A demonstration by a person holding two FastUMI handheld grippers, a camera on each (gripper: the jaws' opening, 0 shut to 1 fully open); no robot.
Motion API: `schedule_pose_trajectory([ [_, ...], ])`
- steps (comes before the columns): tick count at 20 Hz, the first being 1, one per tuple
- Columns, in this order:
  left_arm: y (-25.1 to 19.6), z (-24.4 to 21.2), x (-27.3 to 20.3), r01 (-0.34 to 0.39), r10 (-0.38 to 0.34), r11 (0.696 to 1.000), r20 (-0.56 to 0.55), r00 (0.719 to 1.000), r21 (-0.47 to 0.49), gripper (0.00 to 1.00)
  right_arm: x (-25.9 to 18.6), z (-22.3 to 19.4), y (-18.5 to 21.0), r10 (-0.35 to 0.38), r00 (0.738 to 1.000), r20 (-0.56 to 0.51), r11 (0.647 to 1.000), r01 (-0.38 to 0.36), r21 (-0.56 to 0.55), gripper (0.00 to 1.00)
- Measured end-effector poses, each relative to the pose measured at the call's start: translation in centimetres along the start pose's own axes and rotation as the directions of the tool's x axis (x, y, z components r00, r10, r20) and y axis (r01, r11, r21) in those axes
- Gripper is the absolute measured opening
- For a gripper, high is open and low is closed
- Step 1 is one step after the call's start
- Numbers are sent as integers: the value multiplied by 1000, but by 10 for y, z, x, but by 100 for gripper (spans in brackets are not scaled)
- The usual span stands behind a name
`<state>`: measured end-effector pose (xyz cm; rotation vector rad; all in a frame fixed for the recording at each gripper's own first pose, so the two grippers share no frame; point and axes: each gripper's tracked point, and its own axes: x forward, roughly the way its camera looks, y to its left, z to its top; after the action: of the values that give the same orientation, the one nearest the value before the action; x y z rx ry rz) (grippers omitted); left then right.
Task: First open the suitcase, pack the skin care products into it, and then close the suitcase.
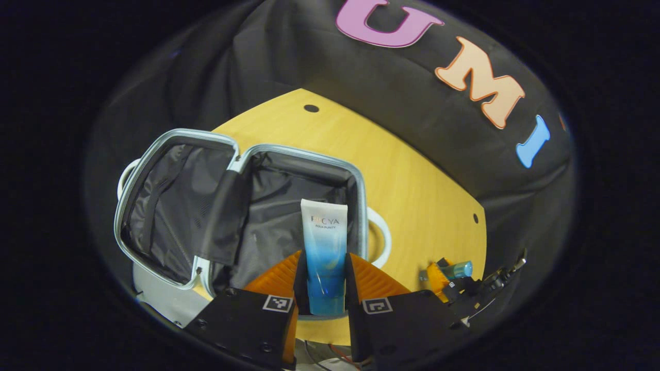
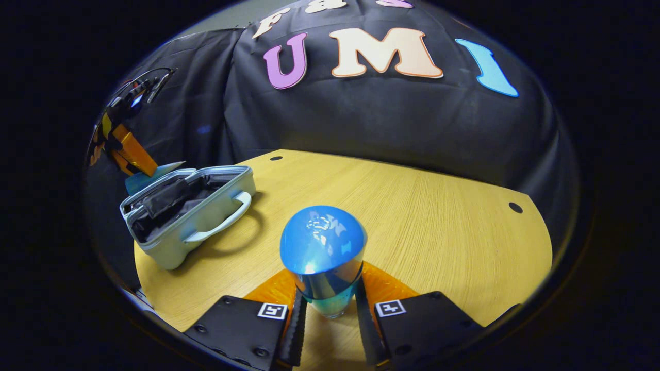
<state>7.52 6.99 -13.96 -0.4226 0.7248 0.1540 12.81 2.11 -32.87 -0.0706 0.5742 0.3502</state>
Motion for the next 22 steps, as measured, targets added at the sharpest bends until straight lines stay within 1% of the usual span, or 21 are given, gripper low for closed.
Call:
schedule_pose_trajectory([
  [2, 18, -10, 8, -40, 39, 999, -33, 999, -8, 34, -2, -2, 0, 3, 1000, -8, 1000, -3, -13, 46],
  [3, 27, -14, 13, -61, 61, 998, -45, 997, -9, 35, -2, -2, 1, 3, 1000, -12, 1000, -3, -21, 44],
  [4, 33, -17, 18, -78, 77, 997, -60, 995, -9, 35, -2, -2, 0, 2, 1000, -20, 1000, -2, -29, 46],
  [5, 39, -19, 23, -90, 89, 996, -74, 993, -10, 35, -4, -5, 0, -2, 999, -34, 999, 1, -39, 46],
  [6, 44, -21, 29, -97, 96, 995, -87, 992, -8, 35, -5, -5, -1, -8, 999, -46, 999, 5, -50, 44],
  [7, 47, -24, 34, -95, 94, 995, -105, 990, -4, 36, -8, -5, 0, -11, 998, -56, 998, 8, -61, 42],
  [8, 49, -24, 39, -92, 91, 996, -117, 989, 0, 41, -10, -4, 2, -13, 998, -62, 998, 9, -66, 43],
  [9, 52, -22, 44, -89, 89, 996, -126, 988, 6, 38, -13, -3, 4, -16, 998, -69, 998, 11, -67, 43],
  [12, 59, -22, 55, -87, 90, 996, -147, 985, 27, 40, -23, 5, 19, -24, 995, -93, 998, 18, -59, 43],
  [13, 61, -17, 53, -77, 80, 997, -151, 985, 28, 35, -27, 10, 27, -23, 995, -97, 998, 18, -56, 43],
  [14, 65, -18, 50, -63, 67, 998, -158, 985, 31, 33, -31, 16, 35, -22, 995, -101, 999, 17, -50, 44],
  [16, 71, -11, 48, -50, 55, 998, -156, 986, 36, 61, -37, 29, 58, -5, 994, -111, 1000, 3, -16, 41],
  [17, 75, -5, 43, -50, 55, 998, -149, 987, 40, 75, -38, 36, 74, 14, 993, -118, 1000, -13, 8, 44],
  [18, 78, 0, 38, -41, 47, 998, -138, 989, 42, 75, -38, 44, 89, 33, 992, -125, 999, -30, 28, 41],
  [19, 80, 6, 33, -31, 36, 999, -131, 991, 38, 86, -38, 53, 104, 49, 991, -127, 998, -44, 42, 43],
  [20, 84, 9, 27, -21, 25, 999, -126, 992, 36, 89, -37, 62, 118, 65, 990, -125, 997, -59, 49, 41],
  [21, 89, 14, 20, -15, 19, 999, -114, 993, 35, 93, -34, 72, 134, 87, 989, -122, 995, -80, 60, 41],
  [22, 96, 19, 15, -15, 19, 999, -101, 995, 34, 93, -31, 82, 151, 114, 986, -118, 992, -106, 73, 44],
])
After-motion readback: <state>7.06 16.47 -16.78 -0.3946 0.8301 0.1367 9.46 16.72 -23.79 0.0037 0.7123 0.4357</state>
